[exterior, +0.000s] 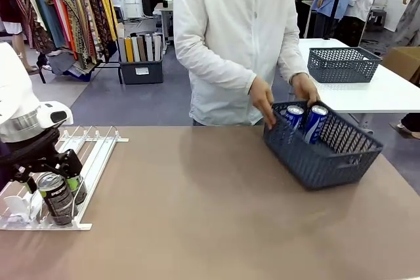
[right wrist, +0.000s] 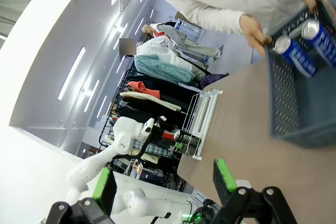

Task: Retrieve and store the cans from the dispenser.
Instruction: Pick up one can from the Automatic Can Dispenser and place it in the middle of the table.

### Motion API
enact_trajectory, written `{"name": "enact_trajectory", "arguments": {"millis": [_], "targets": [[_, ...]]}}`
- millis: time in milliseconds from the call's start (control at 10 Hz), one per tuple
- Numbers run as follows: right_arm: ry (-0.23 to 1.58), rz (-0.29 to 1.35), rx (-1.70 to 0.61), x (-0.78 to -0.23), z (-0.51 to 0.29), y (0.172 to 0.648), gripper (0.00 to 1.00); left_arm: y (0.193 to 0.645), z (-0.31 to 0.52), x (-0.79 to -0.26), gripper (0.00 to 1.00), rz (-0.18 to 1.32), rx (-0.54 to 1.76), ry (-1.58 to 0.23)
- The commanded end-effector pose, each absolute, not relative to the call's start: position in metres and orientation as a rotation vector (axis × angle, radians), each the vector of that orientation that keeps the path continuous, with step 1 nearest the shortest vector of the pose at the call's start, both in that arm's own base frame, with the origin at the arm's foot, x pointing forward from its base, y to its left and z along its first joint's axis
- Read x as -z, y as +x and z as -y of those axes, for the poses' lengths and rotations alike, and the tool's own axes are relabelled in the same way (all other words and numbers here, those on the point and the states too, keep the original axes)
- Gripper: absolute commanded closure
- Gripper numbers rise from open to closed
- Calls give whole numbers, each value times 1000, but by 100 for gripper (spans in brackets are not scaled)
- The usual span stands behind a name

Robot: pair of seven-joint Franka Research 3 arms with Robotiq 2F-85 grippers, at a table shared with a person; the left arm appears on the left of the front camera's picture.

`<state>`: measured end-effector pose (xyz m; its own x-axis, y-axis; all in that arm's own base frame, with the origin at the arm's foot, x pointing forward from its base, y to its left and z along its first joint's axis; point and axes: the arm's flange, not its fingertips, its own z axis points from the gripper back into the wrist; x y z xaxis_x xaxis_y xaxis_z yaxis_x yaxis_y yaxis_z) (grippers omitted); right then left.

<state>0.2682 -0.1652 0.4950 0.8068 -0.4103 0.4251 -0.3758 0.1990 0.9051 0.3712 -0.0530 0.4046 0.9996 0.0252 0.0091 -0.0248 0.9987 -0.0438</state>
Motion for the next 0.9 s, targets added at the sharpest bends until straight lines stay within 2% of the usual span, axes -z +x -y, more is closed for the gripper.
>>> {"name": "enact_trajectory", "arguments": {"millis": [0, 100, 200, 300, 800], "targets": [[1422, 715, 29, -500, 164, 271, 0, 364, 54, -398, 0, -38, -26, -35], [1422, 715, 29, -500, 164, 271, 0, 364, 54, -397, 0, -20, -30, -33], [1422, 715, 29, -500, 164, 271, 0, 365, 55, -397, 60, -10, -41, -21], [1422, 715, 29, -500, 164, 271, 0, 364, 56, -397, 100, -12, -23, -27], [1422, 715, 29, -500, 164, 271, 0, 361, 56, -405, 100, 49, 5, 12]]}}
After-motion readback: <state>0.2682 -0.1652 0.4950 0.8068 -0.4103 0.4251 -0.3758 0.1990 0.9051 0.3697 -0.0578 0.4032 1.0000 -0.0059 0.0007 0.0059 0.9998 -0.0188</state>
